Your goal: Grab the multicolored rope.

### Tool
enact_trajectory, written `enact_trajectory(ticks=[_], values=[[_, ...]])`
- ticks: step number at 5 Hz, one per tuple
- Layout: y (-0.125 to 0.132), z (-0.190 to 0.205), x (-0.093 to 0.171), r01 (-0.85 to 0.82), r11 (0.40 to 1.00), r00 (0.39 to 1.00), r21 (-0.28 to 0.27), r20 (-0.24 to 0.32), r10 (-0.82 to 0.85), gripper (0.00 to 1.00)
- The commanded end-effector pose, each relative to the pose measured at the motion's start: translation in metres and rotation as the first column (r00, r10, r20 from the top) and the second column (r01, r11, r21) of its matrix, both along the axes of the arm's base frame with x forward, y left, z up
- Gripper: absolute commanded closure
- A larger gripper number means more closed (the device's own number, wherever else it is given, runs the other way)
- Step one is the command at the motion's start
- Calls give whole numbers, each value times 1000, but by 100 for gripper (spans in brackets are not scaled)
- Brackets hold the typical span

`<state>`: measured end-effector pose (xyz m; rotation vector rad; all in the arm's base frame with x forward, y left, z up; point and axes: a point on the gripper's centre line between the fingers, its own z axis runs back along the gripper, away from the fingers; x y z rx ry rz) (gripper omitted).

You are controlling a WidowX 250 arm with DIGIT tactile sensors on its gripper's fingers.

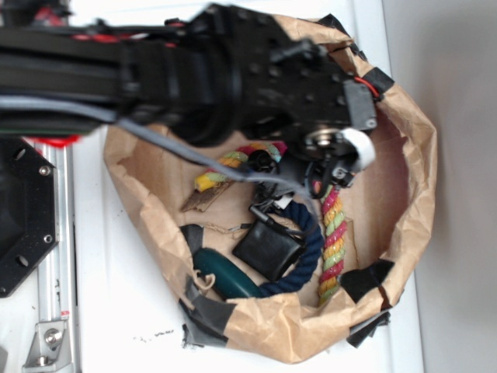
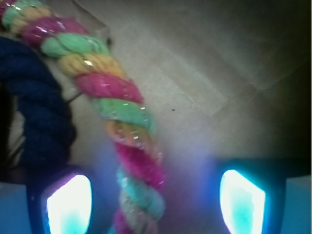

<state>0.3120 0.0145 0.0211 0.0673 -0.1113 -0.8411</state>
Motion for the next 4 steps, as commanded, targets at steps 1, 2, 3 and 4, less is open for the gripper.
enact_trajectory(ticks=[1, 2, 3, 4], values=[[-32, -18, -1, 148, 989, 984, 1, -98, -147, 100], [-40, -14, -11, 194, 981, 975, -2, -107, -193, 100], [-35, -12, -11, 131, 991, 985, -40, -111, -135, 100], [-28, -8, -12, 39, 997, 996, -65, -75, -44, 100]])
